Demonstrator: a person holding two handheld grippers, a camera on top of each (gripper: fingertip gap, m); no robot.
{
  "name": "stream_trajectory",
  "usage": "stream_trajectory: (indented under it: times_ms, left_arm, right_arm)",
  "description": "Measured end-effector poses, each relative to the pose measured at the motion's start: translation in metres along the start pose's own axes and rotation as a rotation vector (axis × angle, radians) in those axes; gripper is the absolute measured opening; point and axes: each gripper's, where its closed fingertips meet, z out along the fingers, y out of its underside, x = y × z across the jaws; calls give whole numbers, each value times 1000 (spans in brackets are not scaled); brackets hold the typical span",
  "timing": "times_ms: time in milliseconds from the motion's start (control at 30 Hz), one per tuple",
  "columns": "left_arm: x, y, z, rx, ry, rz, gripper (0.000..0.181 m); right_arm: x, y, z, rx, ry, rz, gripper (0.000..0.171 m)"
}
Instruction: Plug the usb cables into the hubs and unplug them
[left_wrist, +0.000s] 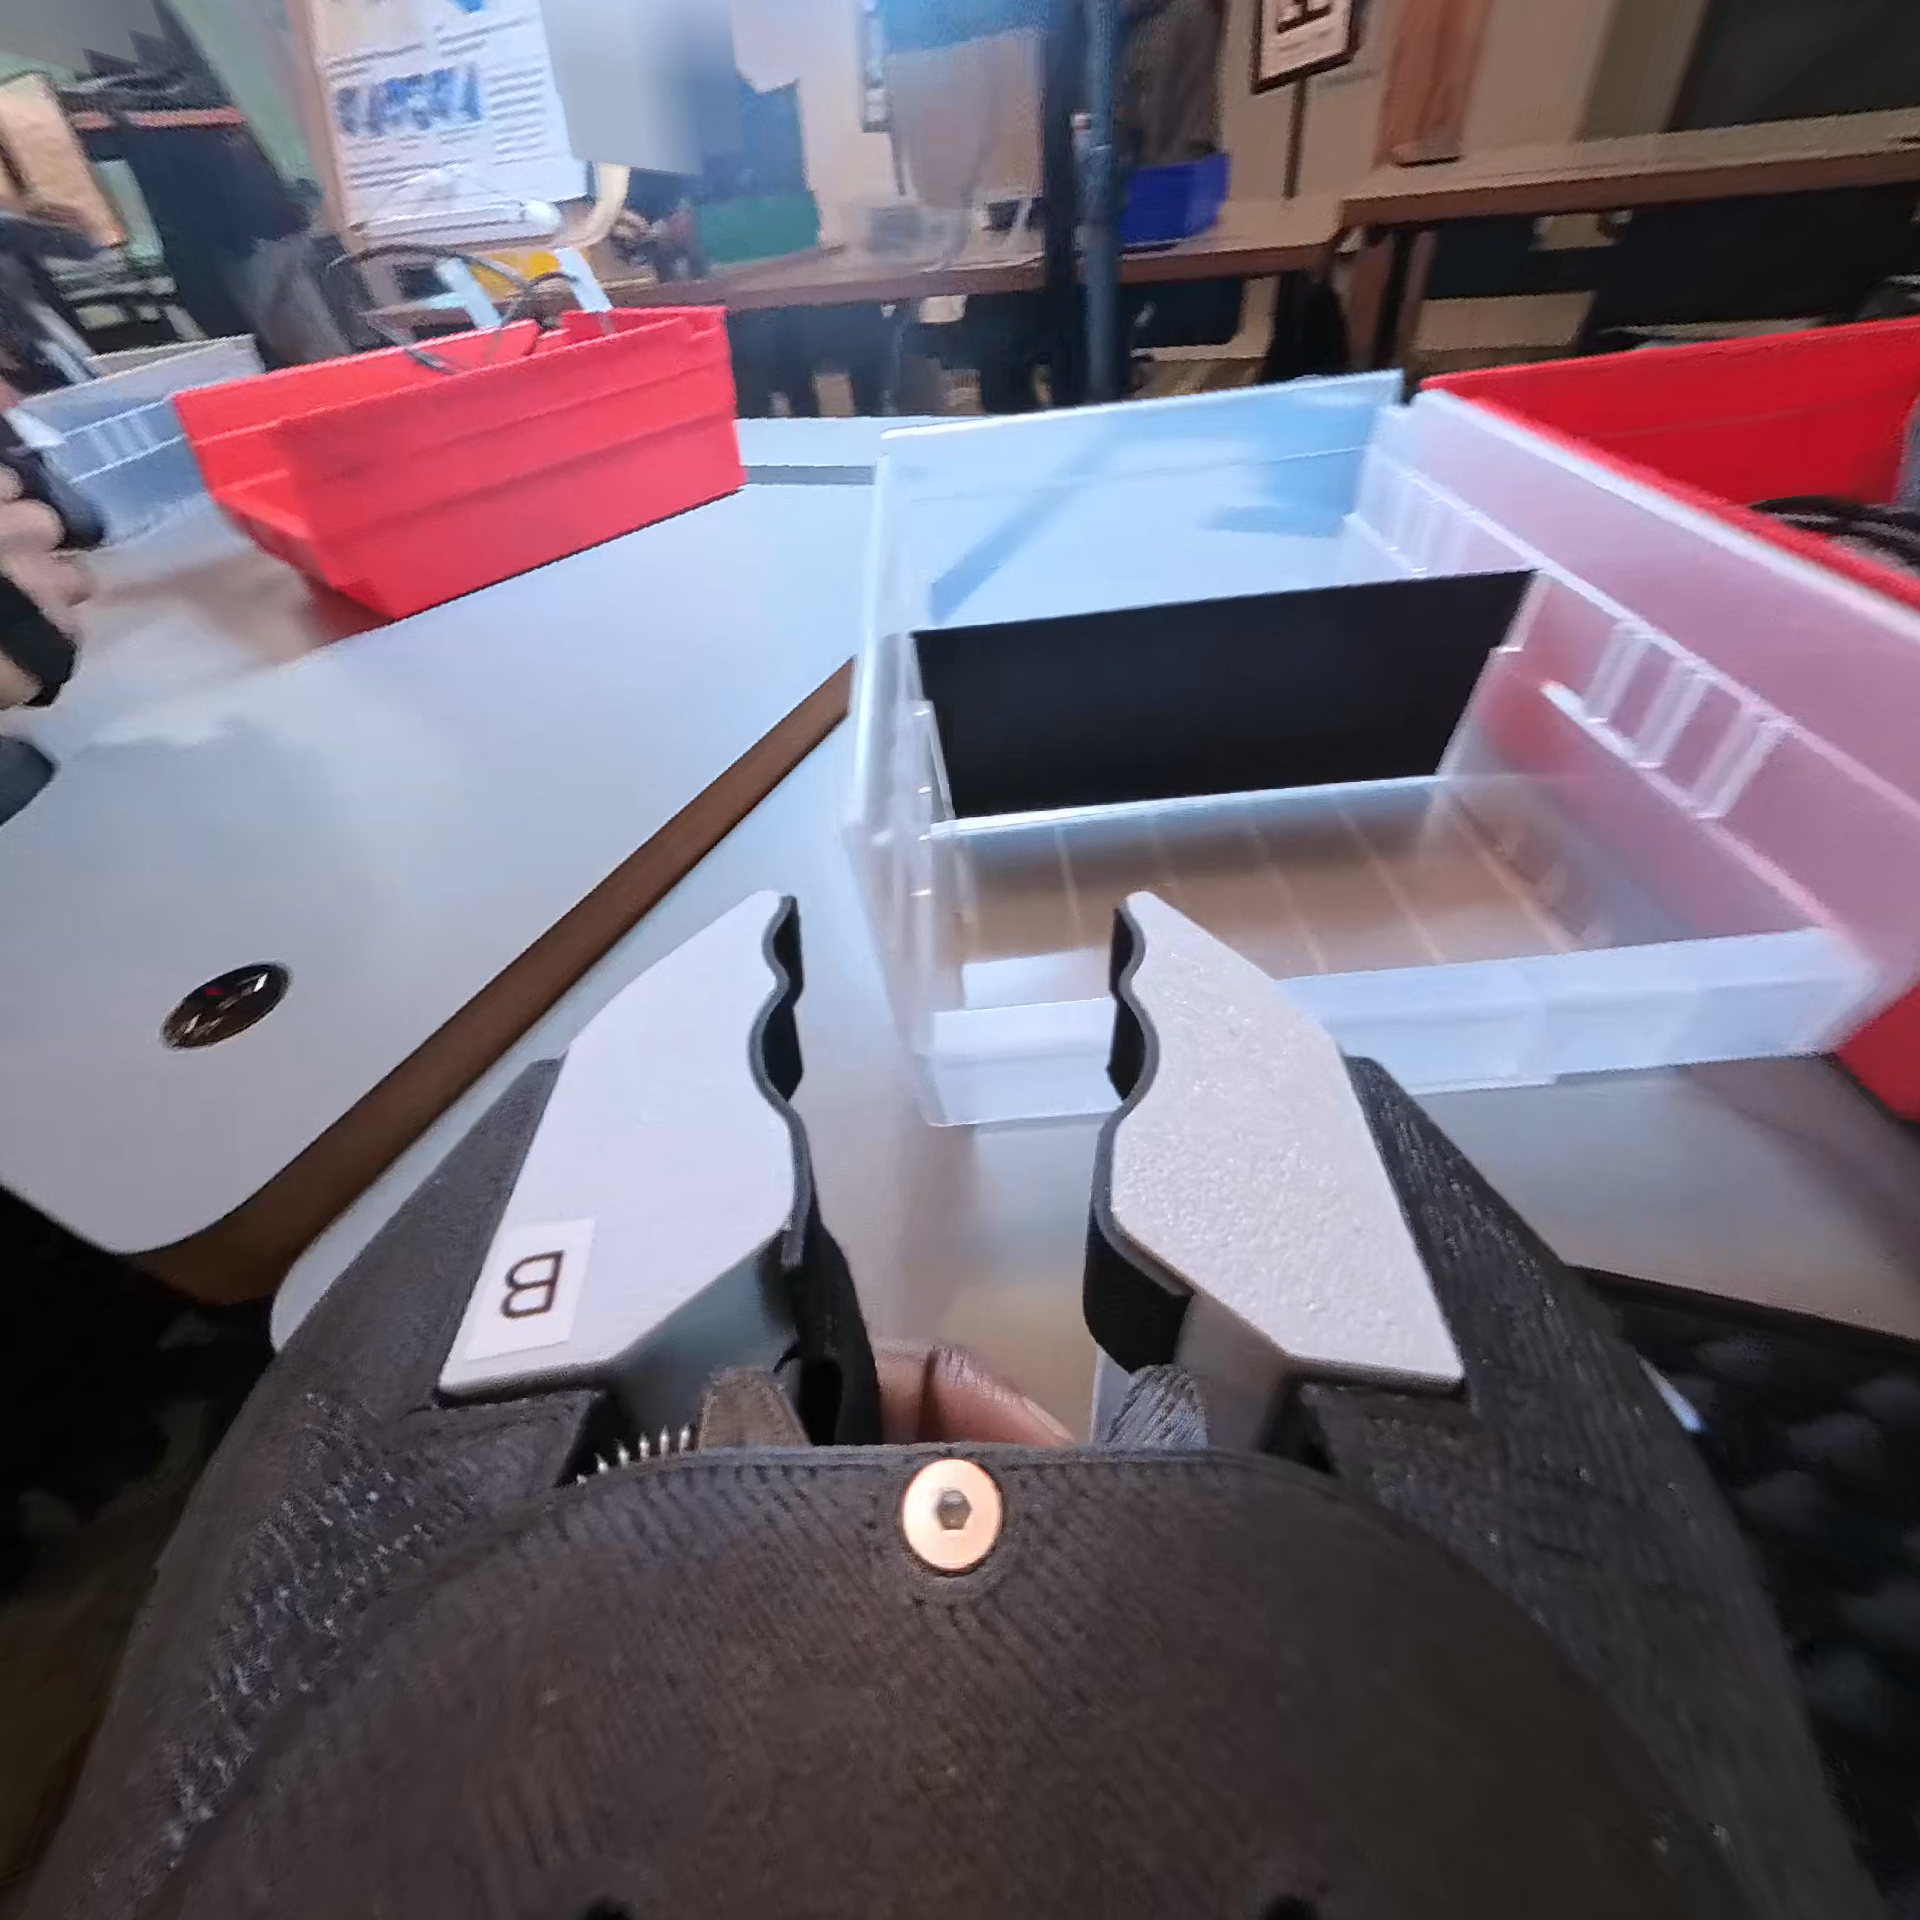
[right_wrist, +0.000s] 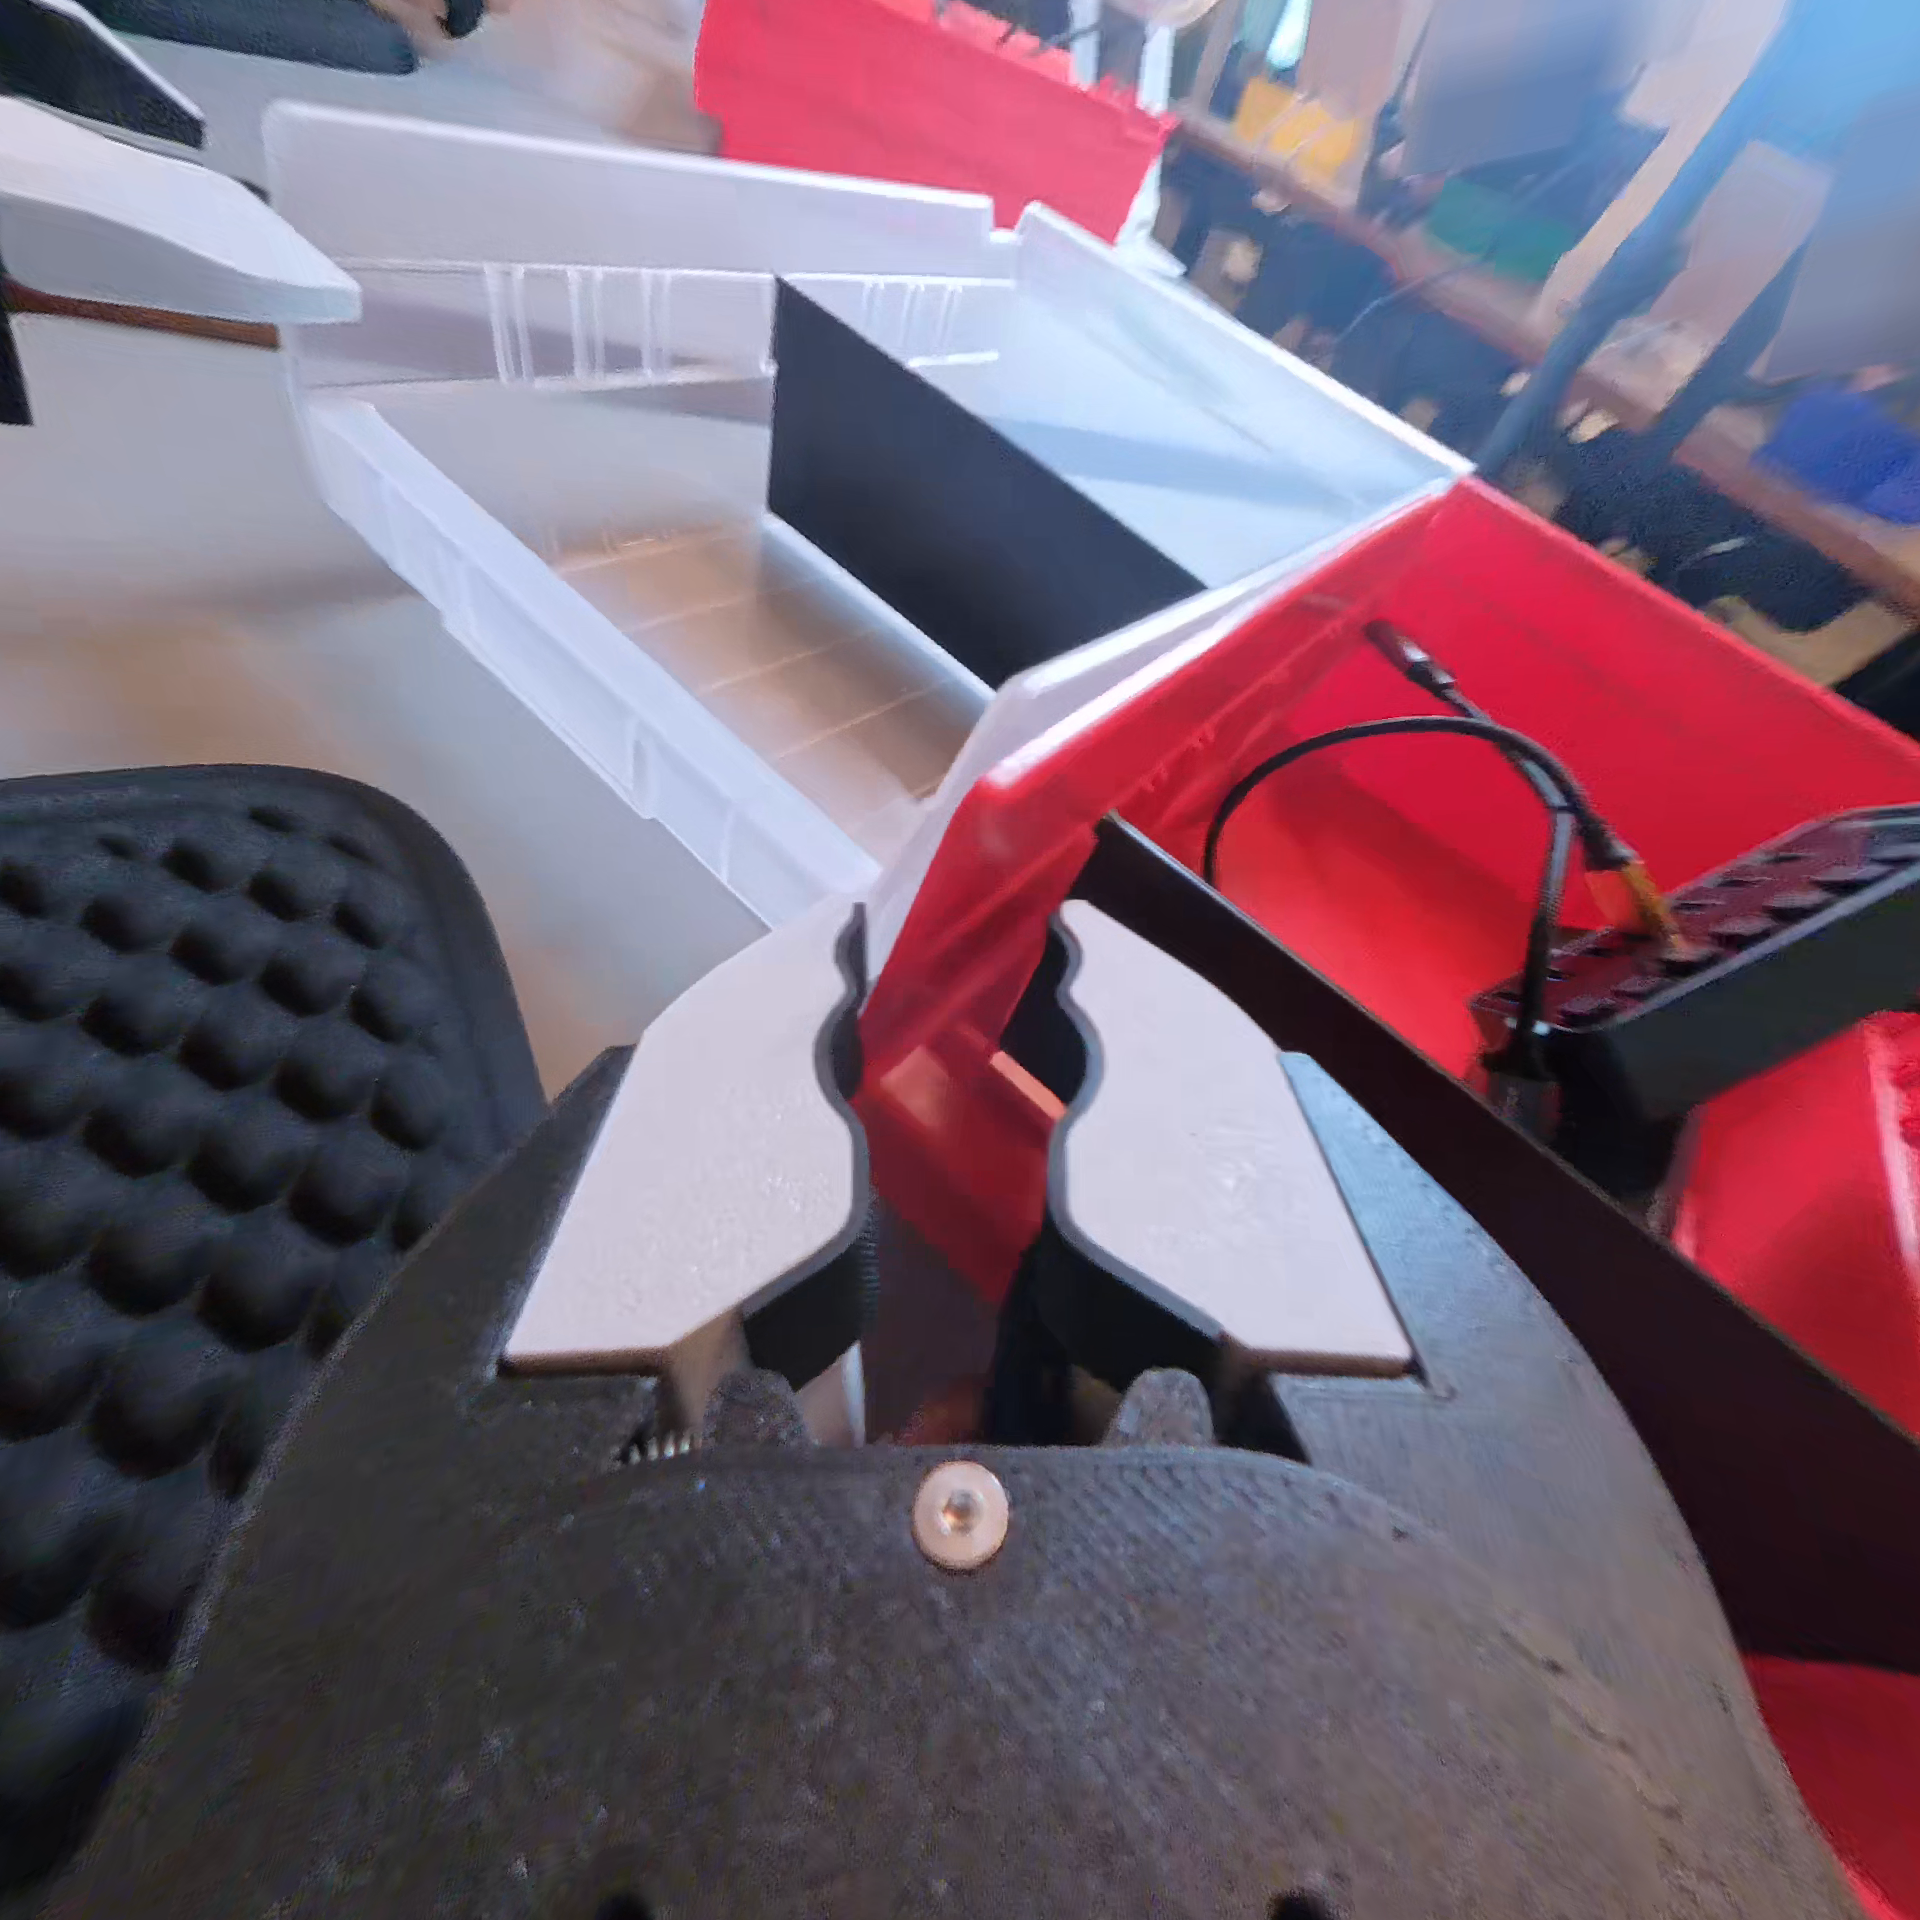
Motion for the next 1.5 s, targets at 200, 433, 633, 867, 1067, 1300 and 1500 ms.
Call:
stream_trajectory:
  times_ms: [200,433,633,867,1067,1300,1500]
  left_arm:
    - [-13,12,16,-19,20,-87,60]
    - [-9,29,34,-121,47,19,5]
    - [-18,34,17,-122,50,2,4]
    - [-39,33,0,-98,82,-85,38]
    - [-36,38,-1,-138,64,-20,4]
    - [-37,34,-17,-171,104,30,52]
    - [-54,-12,-15,182,-26,-150,99]
  right_arm:
    - [8,-27,-32,248,141,60,49]
    - [-17,-31,-41,321,59,95,31]
    - [-26,-29,-39,302,30,58,23]
    - [-42,-25,-33,252,-16,-19,23]
    - [-54,-25,-12,138,-34,98,38]
    - [-55,-23,-5,100,-3,40,44]
    - [-40,-40,2,138,77,87,56]
